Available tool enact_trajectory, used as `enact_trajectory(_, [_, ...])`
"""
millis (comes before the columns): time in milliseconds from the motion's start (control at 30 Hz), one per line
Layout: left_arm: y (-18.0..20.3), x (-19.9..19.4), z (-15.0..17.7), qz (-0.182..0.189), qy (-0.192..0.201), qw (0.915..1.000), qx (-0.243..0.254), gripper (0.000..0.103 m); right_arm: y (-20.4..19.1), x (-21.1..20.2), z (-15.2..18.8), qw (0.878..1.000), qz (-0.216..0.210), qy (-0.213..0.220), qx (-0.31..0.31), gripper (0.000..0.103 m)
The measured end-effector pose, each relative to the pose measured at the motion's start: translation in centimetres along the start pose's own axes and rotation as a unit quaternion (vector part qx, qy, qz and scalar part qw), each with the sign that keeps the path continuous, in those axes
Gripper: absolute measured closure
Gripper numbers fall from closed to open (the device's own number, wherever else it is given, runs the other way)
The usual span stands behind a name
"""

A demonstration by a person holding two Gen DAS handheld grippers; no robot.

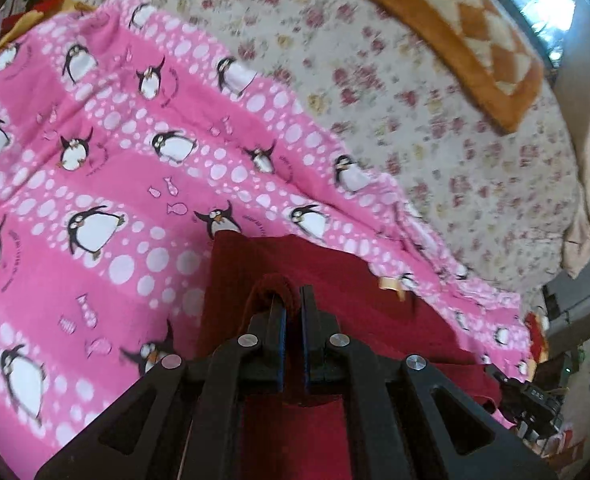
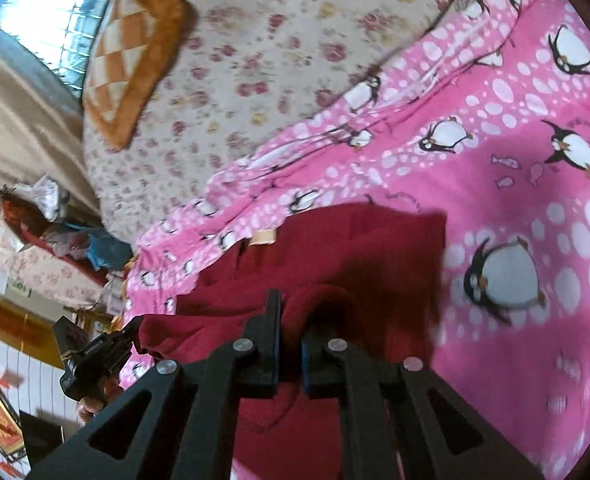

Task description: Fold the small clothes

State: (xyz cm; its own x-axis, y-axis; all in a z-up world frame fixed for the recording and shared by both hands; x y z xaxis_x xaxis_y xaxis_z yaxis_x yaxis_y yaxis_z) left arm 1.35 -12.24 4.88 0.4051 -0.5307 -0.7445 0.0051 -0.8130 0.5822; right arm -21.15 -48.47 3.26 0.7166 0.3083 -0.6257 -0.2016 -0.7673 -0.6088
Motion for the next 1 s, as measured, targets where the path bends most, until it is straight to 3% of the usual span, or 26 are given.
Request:
enact_trajectory(133, [-1.0, 2.1, -0.2, -0.015, -0.005, 0.9998, -0.011, 0.103, 0.8, 1.9, -0.3, 1.000, 0.017, -0.014, -0.012, 0.096])
enact_trajectory(400, [-0.7, 2.8, 0.1, -0.030, 0.000, 0.9995, 0.001, 0.103, 1.9, 3.1, -0.3, 0.999, 0.026, -0.027, -0.007, 0.093])
enact_trajectory(467, [-0.7, 2.8, 0.1, -0.032, -0.009, 0.9995, 0.001, 0.103, 1.3, 2.4, -0.4, 0.999, 0.030, -0.017, -0.009, 0.085])
enact_trajectory(533, [-0.7, 2.2, 0.1, -0.023, -0.020, 0.9995, -0.001, 0.103, 0.3, 1.1, -0.3, 0.999, 0.040, 0.006, -0.024, 0.056])
enact_trajectory(600, [-0.5, 1.2, 0.3, -0.009, -0.023, 0.9997, -0.002, 0.095, -1.0, -0.5, 0.0, 0.997, 0.056, 0.019, -0.054, 0.049])
enact_trajectory(800, [-1.2, -3.0, -0.2, -0.011, 0.053, 0.9985, 0.004, 0.079, -4.3, -2.8, 2.6, 0.988, 0.044, -0.002, -0.147, 0.049])
enact_trajectory(900, [-1.2, -2.0, 0.3, -0.013, 0.033, 0.9994, 0.003, 0.079, -5.1, -0.9, 3.5, 0.982, 0.049, -0.042, -0.177, 0.049])
enact_trajectory(1000, [-0.9, -0.2, 0.7, -0.026, 0.013, 0.9995, 0.009, 0.079, -5.4, 1.6, 2.6, 0.978, 0.057, -0.051, -0.193, 0.049])
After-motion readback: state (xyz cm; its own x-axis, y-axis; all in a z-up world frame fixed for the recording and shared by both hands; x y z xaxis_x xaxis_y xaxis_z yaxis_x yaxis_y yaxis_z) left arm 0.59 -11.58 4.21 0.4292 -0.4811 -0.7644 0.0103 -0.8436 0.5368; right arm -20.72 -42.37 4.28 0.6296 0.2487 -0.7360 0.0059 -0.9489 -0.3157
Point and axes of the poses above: each gripper's, at about its wrist camera, not at the fingertips, and x roughly the way its jaws point, y to its right, z to its underside, the point moved 5 cm from there along x, roughly the way its jaws point, and after that the axes turned 15 degrees about -x, right-handed, at the moved point
